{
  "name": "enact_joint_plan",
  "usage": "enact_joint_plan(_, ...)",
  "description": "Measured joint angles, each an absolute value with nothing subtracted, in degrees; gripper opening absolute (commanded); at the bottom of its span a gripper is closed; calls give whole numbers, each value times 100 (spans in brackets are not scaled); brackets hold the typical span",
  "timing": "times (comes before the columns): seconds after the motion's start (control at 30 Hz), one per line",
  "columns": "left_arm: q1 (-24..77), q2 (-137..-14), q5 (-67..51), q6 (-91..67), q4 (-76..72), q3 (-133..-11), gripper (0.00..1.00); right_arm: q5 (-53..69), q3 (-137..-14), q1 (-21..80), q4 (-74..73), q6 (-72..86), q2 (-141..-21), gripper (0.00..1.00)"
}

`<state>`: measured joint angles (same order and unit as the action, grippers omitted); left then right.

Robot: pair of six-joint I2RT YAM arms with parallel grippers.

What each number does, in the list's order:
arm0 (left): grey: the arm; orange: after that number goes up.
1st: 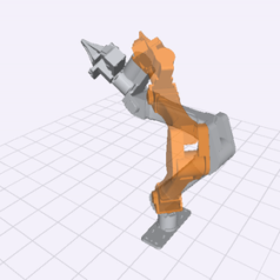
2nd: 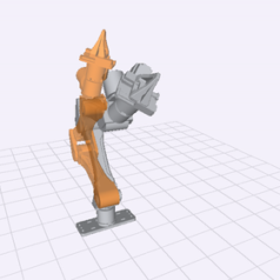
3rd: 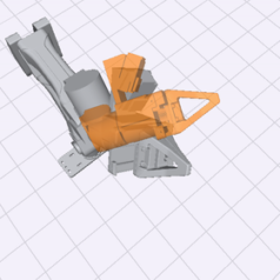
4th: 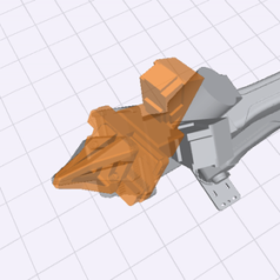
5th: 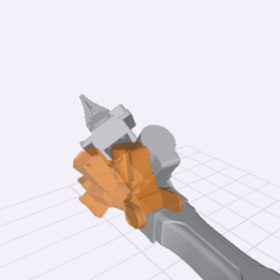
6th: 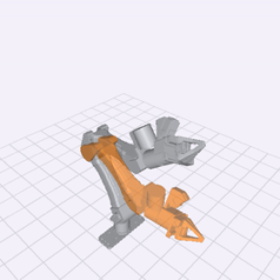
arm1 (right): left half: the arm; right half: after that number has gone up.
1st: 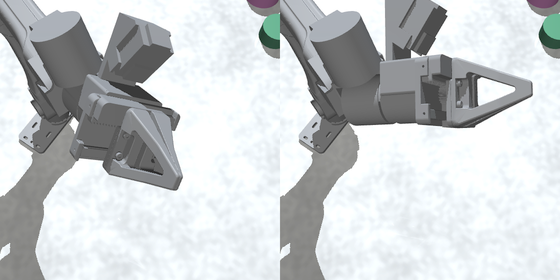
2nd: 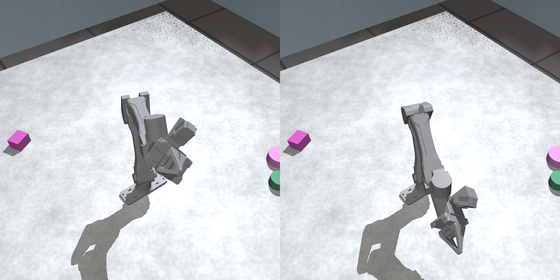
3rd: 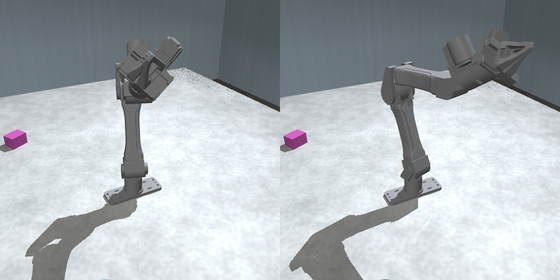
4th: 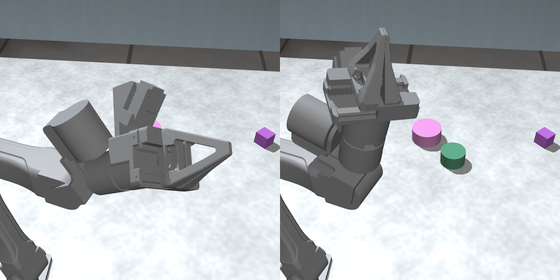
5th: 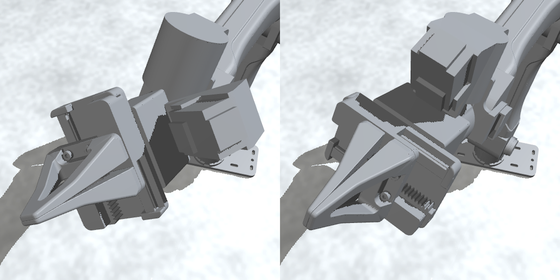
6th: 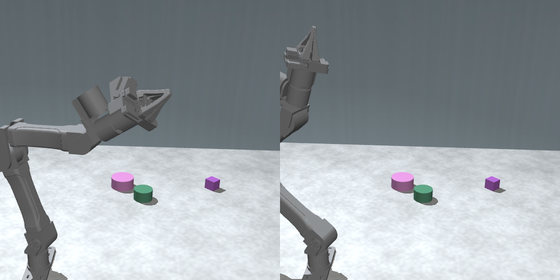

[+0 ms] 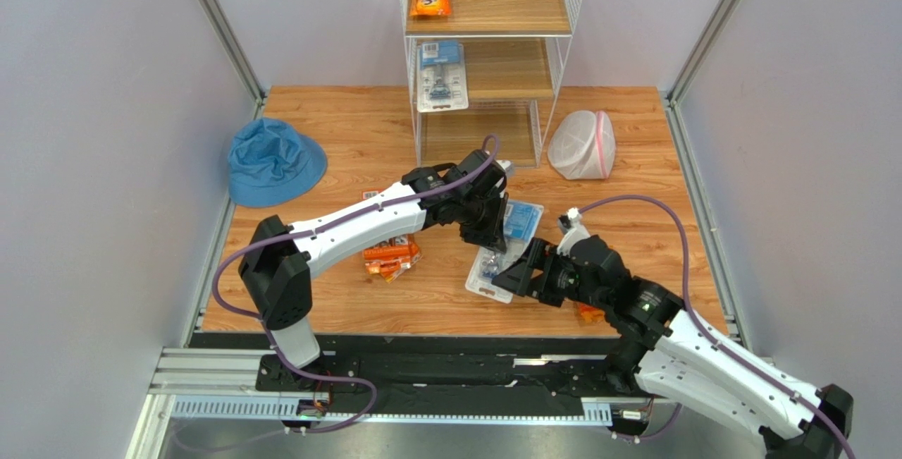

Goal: Place and organize the shaving razors onto the shelf

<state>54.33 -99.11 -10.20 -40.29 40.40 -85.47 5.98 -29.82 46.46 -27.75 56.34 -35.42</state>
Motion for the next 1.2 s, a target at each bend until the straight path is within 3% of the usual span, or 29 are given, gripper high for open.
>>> enact_joint_plan(0.3, 5430, -9885, -1223, -4204, 3948, -8602, 0, 196, -2794, 5039, -2202, 5964, -3760, 42)
enact_joint_plan(0.4, 5422, -9810, -1269, -4254, 3924, -8602, 0, 49, -2786, 5046, -2147, 6010, -3627, 24)
enact_joint_plan(0.43, 5417, -9780, -1278, -4268, 3898, -8602, 0, 19, -2768, 5048, -2106, 6040, -3570, 12)
enact_joint_plan(0.53, 5391, -9688, -1284, -4285, 3793, -8597, 0, -58, -2727, 5057, -1973, 6104, -3430, 0)
enact_joint_plan(0.63, 5352, -9526, -1347, -4289, 3649, -8488, 24, -86, -2705, 5057, -1859, 6123, -3330, 0)
enact_joint_plan(0.67, 5339, -9467, -1365, -4276, 3603, -8436, 44, -86, -2705, 5059, -1841, 6114, -3310, 0)
enact_joint_plan(0.77, 5264, -9214, -1511, -4268, 3306, -8106, 57, -102, -2705, 5087, -1894, 6014, -3201, 0)
enact_joint_plan(1.03, 4967, -8103, -1782, -4119, 2803, -7164, 65, -152, -2703, 5081, -2716, 5548, -2858, 0)
enact_joint_plan(1.2, 4565, -7260, -2300, -4018, 2005, -5946, 70, 353, -2703, 5072, -2775, 5166, -2665, 0)
